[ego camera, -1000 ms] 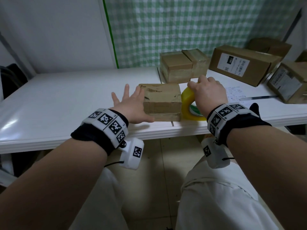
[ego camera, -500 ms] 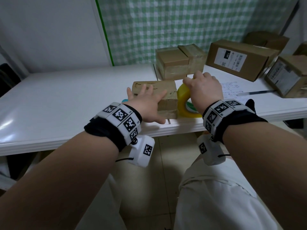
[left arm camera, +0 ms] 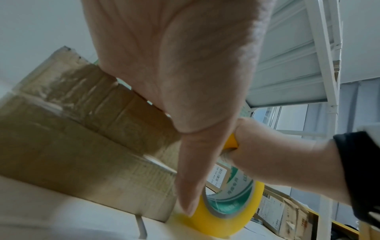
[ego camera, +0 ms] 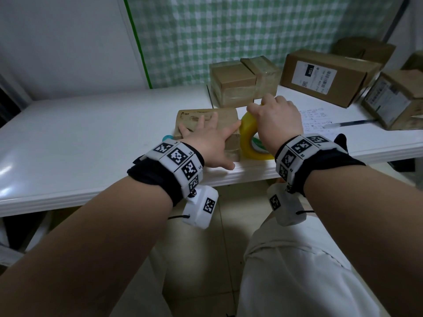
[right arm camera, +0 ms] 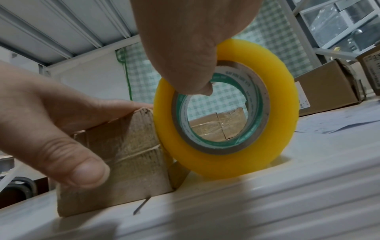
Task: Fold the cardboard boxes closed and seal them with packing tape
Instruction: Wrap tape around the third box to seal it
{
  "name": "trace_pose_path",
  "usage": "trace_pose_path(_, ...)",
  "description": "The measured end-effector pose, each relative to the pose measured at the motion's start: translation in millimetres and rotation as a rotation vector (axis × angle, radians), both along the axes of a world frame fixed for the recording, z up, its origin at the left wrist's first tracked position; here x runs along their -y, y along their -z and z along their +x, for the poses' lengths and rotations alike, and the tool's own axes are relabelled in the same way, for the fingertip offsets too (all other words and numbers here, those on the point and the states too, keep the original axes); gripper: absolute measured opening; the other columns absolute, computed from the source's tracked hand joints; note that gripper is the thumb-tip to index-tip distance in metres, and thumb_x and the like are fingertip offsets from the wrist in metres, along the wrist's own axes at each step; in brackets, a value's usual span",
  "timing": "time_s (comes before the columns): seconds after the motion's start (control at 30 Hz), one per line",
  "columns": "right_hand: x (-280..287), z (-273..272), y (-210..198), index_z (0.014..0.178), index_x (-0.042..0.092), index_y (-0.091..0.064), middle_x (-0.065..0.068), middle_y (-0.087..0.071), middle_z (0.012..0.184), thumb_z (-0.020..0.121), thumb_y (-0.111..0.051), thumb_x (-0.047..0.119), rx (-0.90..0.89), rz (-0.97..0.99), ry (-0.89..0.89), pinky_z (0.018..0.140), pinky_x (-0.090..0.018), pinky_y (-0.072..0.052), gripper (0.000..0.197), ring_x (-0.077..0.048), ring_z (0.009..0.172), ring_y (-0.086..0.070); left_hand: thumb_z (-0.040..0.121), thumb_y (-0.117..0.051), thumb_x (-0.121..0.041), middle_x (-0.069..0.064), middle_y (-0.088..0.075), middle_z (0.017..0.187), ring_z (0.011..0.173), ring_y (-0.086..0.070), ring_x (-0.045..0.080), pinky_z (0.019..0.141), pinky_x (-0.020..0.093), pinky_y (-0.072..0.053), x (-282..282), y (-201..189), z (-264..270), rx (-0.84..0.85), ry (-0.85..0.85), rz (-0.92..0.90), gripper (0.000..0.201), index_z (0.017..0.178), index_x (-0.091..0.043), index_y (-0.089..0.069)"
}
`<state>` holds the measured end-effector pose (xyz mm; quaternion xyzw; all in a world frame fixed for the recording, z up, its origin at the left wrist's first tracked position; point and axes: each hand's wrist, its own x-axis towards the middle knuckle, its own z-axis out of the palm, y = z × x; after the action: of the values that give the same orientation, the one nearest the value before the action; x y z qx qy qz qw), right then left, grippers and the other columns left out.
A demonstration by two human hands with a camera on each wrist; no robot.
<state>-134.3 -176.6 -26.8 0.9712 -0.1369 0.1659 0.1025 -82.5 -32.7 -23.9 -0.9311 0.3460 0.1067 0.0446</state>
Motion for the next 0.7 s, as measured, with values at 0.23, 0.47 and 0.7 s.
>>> trace_pose_path(0.23,10.9,-5.7,1.8,0.129,0.015,-0.050,-0.013,-0.051,0.124,0.079,-0.049,-0.007,0.056,0.109,-0.049,0.086,-0.040,-0.039,0.054,-0.034,0.115,-0.044,0.074,-0.063,-0.062,0.004,0.014,0.159,0.145,0.010,0.033,0.105,0.071,0.001,-1.7,7.5,0.8,0.061,0.012,-0.056,0.100,0.144,-0.050,0.006)
trace_pose_path(0.47,27.5,-20.8,13.5,0.138,0.023,-0.043,-0.015,-0.049,0.127,0.081,-0.052,0.001,0.261,0.558,0.110,0.084,-0.039,-0.044,0.061,-0.036,0.114,-0.047,0.072,-0.064,-0.062,0.003,0.011,0.159,0.145,0.007,0.032,0.105,0.071,0.000,-4.4,11.3,3.8,0.083,0.026,-0.101,0.101,0.145,-0.049,0.005)
trace_pose_path(0.7,25.2,-28.8,-9.3,0.127,0.029,-0.051,-0.008,-0.057,0.118,0.082,-0.058,0.046,0.273,0.574,0.278,0.084,-0.042,-0.047,0.048,-0.033,0.112,-0.053,0.065,-0.072,-0.062,0.004,0.005,0.160,0.146,0.003,0.033,0.103,0.072,-0.002,-7.0,16.0,6.4,0.124,0.031,-0.162,0.109,0.146,-0.047,-0.001)
